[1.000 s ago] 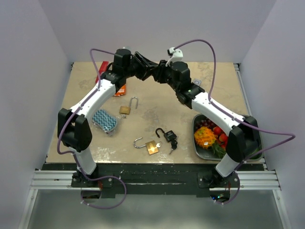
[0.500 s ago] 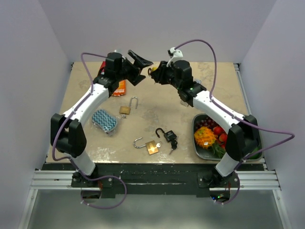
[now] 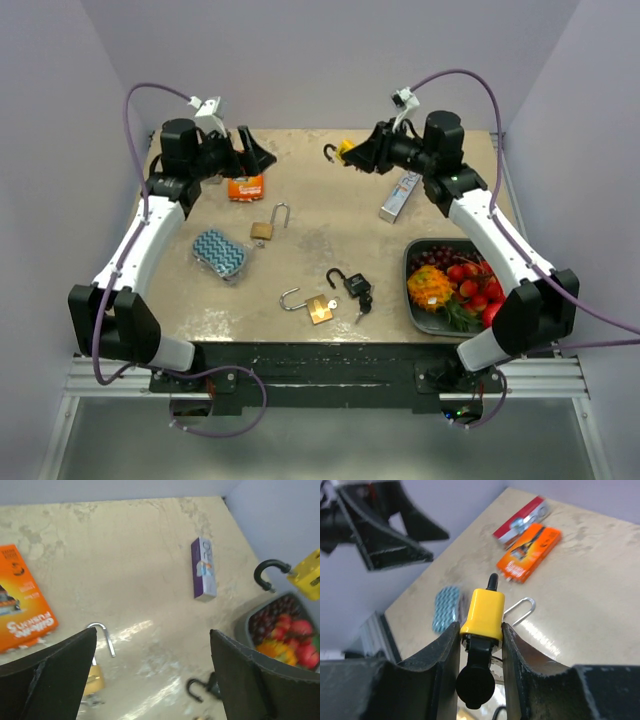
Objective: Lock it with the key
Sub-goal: Lock the lock.
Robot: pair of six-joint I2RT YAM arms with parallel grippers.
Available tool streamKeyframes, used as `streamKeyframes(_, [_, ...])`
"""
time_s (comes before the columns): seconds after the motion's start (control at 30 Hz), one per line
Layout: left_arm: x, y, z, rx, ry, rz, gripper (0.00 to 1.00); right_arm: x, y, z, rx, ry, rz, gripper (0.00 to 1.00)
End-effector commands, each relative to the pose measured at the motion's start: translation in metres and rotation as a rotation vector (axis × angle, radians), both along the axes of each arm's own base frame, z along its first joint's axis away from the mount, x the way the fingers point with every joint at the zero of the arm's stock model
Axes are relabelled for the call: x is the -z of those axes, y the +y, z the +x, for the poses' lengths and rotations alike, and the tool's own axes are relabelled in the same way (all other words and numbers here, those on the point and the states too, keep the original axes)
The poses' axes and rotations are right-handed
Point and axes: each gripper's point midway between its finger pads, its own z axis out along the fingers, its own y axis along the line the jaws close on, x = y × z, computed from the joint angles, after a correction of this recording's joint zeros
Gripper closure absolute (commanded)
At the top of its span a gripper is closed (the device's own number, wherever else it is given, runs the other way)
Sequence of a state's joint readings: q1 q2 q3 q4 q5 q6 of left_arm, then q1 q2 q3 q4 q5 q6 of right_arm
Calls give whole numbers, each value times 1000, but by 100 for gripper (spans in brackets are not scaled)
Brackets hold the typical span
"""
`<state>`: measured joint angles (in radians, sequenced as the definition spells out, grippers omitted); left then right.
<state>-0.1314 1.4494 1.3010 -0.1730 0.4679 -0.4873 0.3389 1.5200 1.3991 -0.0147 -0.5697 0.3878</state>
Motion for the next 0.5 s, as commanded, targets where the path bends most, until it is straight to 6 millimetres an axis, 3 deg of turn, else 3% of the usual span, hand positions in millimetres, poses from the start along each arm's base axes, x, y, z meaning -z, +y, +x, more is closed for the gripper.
streamKeyframes(0.0, [-14, 7, -40, 419, -335, 367, 1, -16, 14, -76, -357, -83, -32, 100])
streamKeyframes(0.07, [-13, 3, -54, 565, -441, 467, 1, -10, 13, -96, -430, -49, -44, 100])
streamKeyframes(0.1, [-9, -5, -75, 666, -439, 429, 1, -8, 12, -100, -451, -69, -60, 100])
streamKeyframes(0.17, [-11, -13, -93, 795, -565, 477, 1, -1, 10, -114, -500, -42, -77, 100])
streamKeyframes(0.23, [-1, -36, -123, 931, -575, 480, 1, -2, 8, -121, -536, -80, -104, 100])
streamKeyframes(0.37, [9, -68, -151, 1059, -611, 479, 9, 4, 5, -137, -598, -59, -124, 100])
streamKeyframes(0.47, [-1, -87, -154, 1049, -640, 397, 15, 5, 6, -149, -625, -81, -145, 100])
